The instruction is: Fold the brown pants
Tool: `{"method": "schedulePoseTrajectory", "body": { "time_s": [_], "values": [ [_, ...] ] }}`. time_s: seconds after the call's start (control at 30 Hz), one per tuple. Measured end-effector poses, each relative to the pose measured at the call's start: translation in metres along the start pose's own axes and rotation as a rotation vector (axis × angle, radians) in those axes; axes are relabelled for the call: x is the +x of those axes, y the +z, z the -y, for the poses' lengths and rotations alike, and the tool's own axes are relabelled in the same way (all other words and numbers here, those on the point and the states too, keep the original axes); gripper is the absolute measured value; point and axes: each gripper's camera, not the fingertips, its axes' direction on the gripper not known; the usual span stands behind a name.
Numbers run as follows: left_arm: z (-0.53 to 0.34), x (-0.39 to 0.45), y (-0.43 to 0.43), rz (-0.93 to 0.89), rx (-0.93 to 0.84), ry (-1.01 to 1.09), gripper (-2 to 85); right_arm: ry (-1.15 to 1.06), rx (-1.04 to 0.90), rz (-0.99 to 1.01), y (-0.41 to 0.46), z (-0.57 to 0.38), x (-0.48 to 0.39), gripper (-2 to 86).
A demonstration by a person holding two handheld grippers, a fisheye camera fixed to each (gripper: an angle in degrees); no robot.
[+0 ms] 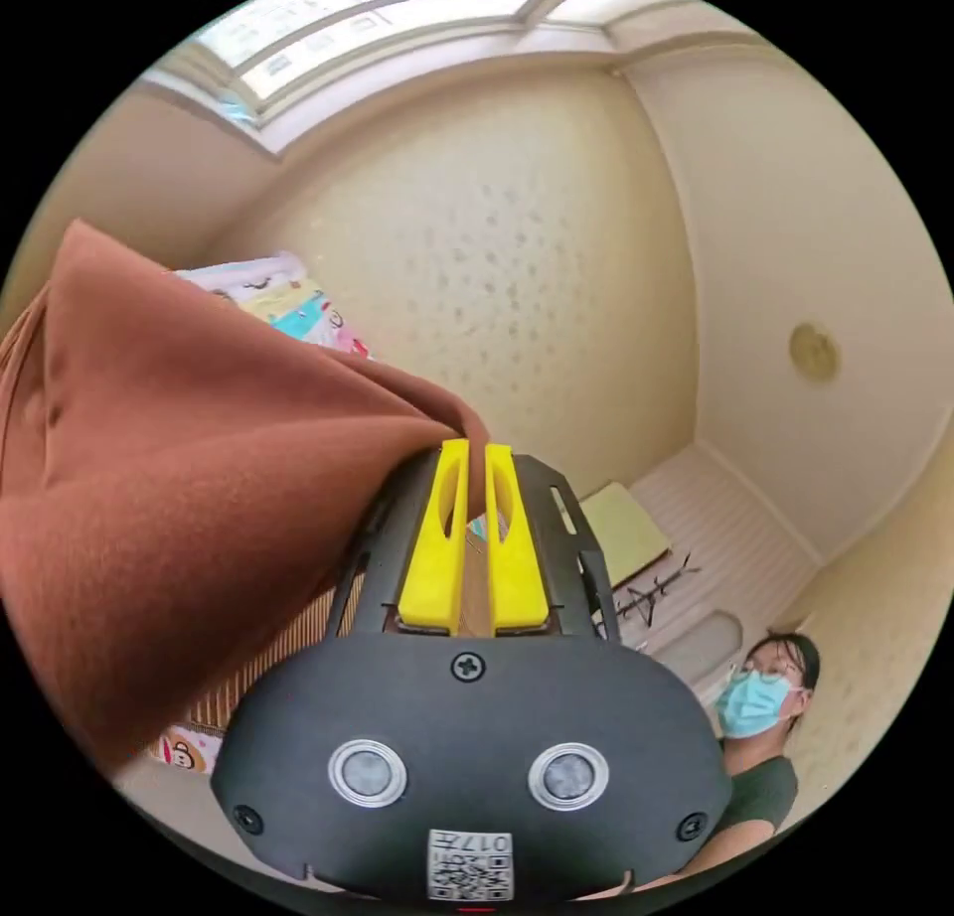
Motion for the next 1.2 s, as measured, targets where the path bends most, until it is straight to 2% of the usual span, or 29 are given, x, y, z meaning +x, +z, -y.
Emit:
{"method": "schedulePoseTrajectory", "body": {
  "time_s": [0.13,0.2,0.33,0.4,0.47,0.53,0.63,0.77,0.83,0.9,0.97,1.1,1.17,1.2],
  "values": [
    [-0.045,0.071,0.065,-0.137,-0.212,0.232,1.9,-0.002,0.002,0.007,0.000,-0.002,0.009,10.7],
    [-0.105,0.095,0.111,-0.252,-0.359,0.333,1.9,0.000,0.003,0.011,-0.001,-0.003,0.013,10.5],
    [-0.220,0.070,0.183,-0.264,-0.557,0.260,2.3,0.006,0.005,0.016,-0.002,-0.004,0.023,10.1],
    [-0.309,0.034,0.223,-0.136,-0.700,0.178,2.7,0.006,0.008,0.016,-0.002,-0.005,0.026,10.0],
    [-0.369,0.015,0.235,-0.112,-0.758,0.103,3.1,0.011,0.008,0.024,-0.002,-0.004,0.031,9.8],
    [-0.406,0.017,0.222,-0.121,-0.681,0.081,3.7,0.025,0.009,0.035,-0.001,-0.004,0.039,9.5],
    [-0.426,0.043,0.194,-0.013,-0.617,0.127,4.5,0.022,0.011,0.025,0.001,-0.004,0.044,9.3],
    [-0.396,0.095,0.162,0.165,-0.583,0.321,7.5,0.015,0.011,0.011,0.003,-0.002,0.048,9.3],
    [-0.367,0.114,0.143,0.221,-0.495,0.386,7.0,0.014,0.011,0.008,0.005,-0.001,0.052,9.3],
    [-0.317,0.113,0.121,0.305,-0.346,0.290,3.4,0.014,0.011,0.007,0.006,0.000,0.055,9.3],
    [-0.281,0.093,0.117,0.410,-0.290,0.158,3.6,0.013,0.012,0.005,0.008,0.001,0.058,9.3],
    [-0.232,0.019,0.144,0.744,-0.264,-0.065,13.8,0.012,0.013,0.002,0.011,0.004,0.064,9.3],
    [-0.234,-0.014,0.164,0.837,-0.264,-0.162,16.5,0.012,0.013,0.002,0.013,0.005,0.066,9.3],
    [-0.242,-0.033,0.181,0.794,-0.290,-0.222,16.5,0.011,0.015,0.000,0.014,0.006,0.067,9.3]
  ]
}}
